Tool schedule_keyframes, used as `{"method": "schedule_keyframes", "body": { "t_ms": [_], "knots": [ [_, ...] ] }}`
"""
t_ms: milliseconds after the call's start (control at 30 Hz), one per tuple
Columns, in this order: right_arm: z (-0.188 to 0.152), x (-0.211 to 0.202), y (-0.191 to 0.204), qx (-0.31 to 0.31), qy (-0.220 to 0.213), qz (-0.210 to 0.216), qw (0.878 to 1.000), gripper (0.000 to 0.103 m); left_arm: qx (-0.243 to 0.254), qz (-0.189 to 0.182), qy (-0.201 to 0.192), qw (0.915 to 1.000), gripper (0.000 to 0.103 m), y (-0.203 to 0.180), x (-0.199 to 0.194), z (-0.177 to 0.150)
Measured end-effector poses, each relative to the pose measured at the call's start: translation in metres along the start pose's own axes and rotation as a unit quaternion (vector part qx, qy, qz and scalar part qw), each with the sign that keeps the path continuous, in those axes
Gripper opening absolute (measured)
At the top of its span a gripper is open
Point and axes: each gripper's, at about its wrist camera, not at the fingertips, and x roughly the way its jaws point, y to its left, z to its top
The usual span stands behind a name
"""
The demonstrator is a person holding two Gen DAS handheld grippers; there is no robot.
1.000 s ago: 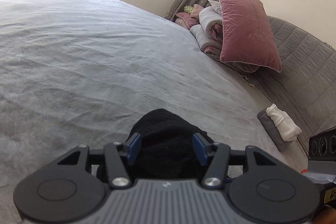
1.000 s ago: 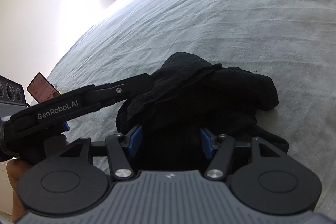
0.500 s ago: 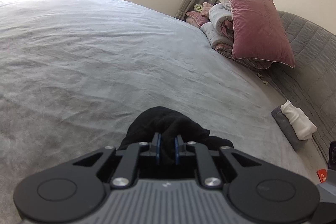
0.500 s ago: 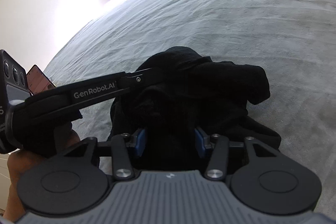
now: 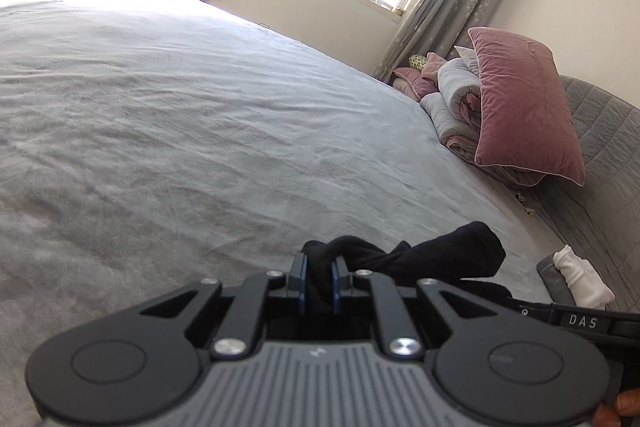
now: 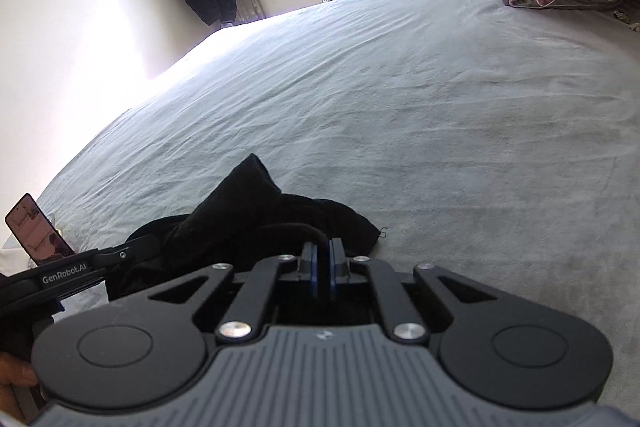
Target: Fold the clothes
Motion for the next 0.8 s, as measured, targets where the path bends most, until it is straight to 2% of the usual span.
{"method": "schedule_keyframes", "body": {
  "t_ms": [233, 267, 367, 467, 533, 600, 667, 800],
  "knots": [
    [0.011, -0.002, -0.014, 0.012, -0.024, -0.027, 0.999, 0.006, -0.011, 0.017, 0.002, 0.9998, 0.011, 0.013, -0.010, 0.002],
    [0.011, 0.000, -0.015, 0.013, -0.023, -0.031, 0.999, 0.006, -0.011, 0.021, 0.004, 0.9997, 0.006, 0.014, -0.011, 0.002],
    [0.010, 0.003, -0.018, 0.009, -0.020, -0.048, 0.999, 0.006, -0.009, 0.047, 0.022, 0.9986, 0.006, 0.021, -0.008, 0.002],
    [0.007, 0.007, -0.022, 0.017, -0.005, -0.041, 0.999, 0.006, -0.038, 0.033, 0.048, 0.9976, 0.007, 0.032, -0.002, 0.002],
    [0.007, 0.008, -0.022, 0.019, -0.001, -0.037, 0.999, 0.006, -0.042, 0.028, 0.050, 0.9975, 0.008, 0.033, -0.001, 0.002],
    [0.007, 0.008, -0.021, 0.018, -0.002, -0.036, 0.999, 0.007, -0.030, 0.022, 0.050, 0.9981, 0.015, 0.028, 0.001, 0.001],
    [0.007, 0.007, -0.020, 0.016, -0.002, -0.036, 0.999, 0.007, -0.022, 0.021, 0.054, 0.9981, 0.033, 0.024, 0.003, 0.000],
    [0.007, 0.007, -0.019, 0.015, -0.002, -0.035, 0.999, 0.007, -0.007, 0.037, 0.082, 0.9959, 0.041, 0.018, 0.017, -0.004]
  ]
}}
